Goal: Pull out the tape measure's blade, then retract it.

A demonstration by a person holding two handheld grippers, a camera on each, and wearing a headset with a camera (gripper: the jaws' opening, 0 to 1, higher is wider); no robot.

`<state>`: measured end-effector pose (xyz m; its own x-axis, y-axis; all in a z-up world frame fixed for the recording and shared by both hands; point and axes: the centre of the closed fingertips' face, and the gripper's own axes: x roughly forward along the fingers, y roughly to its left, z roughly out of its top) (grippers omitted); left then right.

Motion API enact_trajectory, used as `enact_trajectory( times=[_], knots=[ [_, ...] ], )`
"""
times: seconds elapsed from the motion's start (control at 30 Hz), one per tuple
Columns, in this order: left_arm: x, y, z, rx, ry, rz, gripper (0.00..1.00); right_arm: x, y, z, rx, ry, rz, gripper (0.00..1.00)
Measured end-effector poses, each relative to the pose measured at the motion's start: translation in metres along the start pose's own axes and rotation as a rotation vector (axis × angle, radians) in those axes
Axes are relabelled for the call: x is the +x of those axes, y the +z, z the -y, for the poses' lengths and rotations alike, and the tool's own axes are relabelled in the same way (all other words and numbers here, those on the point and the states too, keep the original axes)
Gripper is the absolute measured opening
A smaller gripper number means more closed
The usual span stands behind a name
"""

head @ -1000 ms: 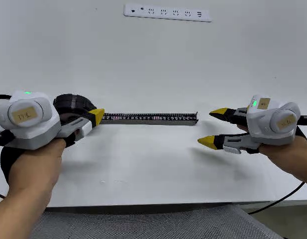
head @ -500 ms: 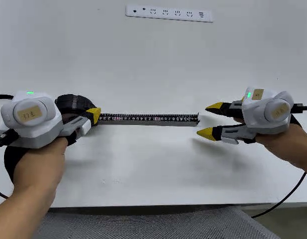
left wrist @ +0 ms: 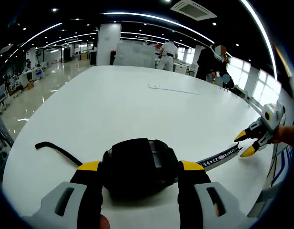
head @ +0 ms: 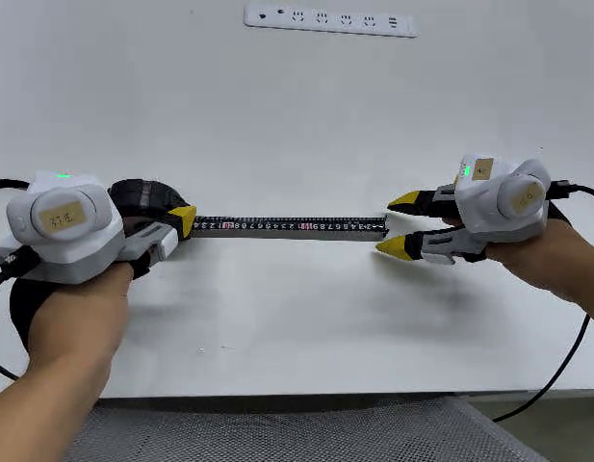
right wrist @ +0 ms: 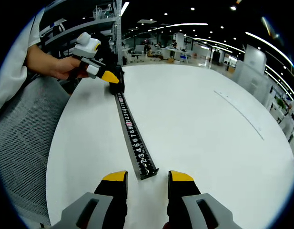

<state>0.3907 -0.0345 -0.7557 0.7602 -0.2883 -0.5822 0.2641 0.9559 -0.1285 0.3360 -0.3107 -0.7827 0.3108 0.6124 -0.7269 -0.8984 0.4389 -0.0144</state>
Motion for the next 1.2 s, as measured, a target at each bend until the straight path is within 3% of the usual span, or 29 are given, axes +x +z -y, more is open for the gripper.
enact_trajectory(
  times=[0.63, 1.2],
  knots=[
    [0.000, 0.000, 0.000, 0.000, -0.002, -0.005, 0.59, 0.010, 0.003, -0.004, -0.070, 0.075, -0.013, 0.16],
    [0.001, 0.000, -0.001, -0.013, 0.008, -0.001, 0.60, 0.011, 0.002, -0.004, -0.097, 0.061, -0.007, 0.11]
  ],
)
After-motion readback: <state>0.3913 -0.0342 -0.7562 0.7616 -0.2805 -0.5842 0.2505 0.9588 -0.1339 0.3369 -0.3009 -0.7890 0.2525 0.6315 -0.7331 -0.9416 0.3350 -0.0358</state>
